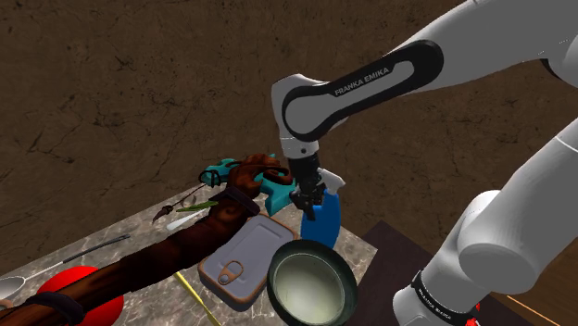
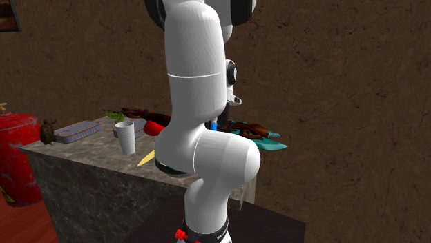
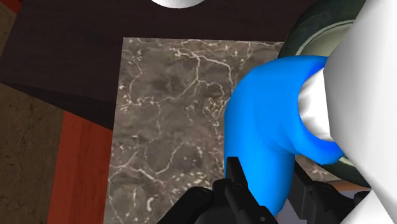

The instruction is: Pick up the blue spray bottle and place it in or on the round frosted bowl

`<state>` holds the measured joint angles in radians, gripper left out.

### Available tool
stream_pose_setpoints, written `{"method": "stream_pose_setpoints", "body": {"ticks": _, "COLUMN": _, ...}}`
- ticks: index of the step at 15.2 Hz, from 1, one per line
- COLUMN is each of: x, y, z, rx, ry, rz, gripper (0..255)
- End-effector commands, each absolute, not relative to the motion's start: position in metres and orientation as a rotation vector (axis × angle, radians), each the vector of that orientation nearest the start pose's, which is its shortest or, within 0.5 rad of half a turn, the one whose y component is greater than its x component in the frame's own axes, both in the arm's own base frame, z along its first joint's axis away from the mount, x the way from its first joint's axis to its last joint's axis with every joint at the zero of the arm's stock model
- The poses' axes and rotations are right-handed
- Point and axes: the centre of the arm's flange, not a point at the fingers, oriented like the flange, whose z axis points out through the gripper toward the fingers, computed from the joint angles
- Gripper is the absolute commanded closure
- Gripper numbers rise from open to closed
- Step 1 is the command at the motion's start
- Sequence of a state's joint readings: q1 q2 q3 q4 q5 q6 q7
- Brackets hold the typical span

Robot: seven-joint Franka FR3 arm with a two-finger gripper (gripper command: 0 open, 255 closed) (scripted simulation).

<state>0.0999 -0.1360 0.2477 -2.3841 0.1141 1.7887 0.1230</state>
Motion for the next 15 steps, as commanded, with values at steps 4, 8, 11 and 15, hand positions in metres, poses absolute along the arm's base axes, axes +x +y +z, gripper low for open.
{"method": "stream_pose_setpoints", "body": {"ticks": 4, "x": 0.393, "y": 0.152, "z": 0.371, "rx": -3.083, "ry": -0.253, "rz": 0.734, "gripper": 255}}
{"method": "stream_pose_setpoints", "body": {"ticks": 8, "x": 0.393, "y": 0.152, "z": 0.392, "rx": -3.083, "ry": -0.253, "rz": 0.734, "gripper": 255}}
{"method": "stream_pose_setpoints", "body": {"ticks": 11, "x": 0.393, "y": 0.152, "z": 0.408, "rx": -3.083, "ry": -0.253, "rz": 0.734, "gripper": 255}}
{"method": "stream_pose_setpoints", "body": {"ticks": 15, "x": 0.393, "y": 0.152, "z": 0.429, "rx": -3.083, "ry": -0.253, "rz": 0.734, "gripper": 255}}
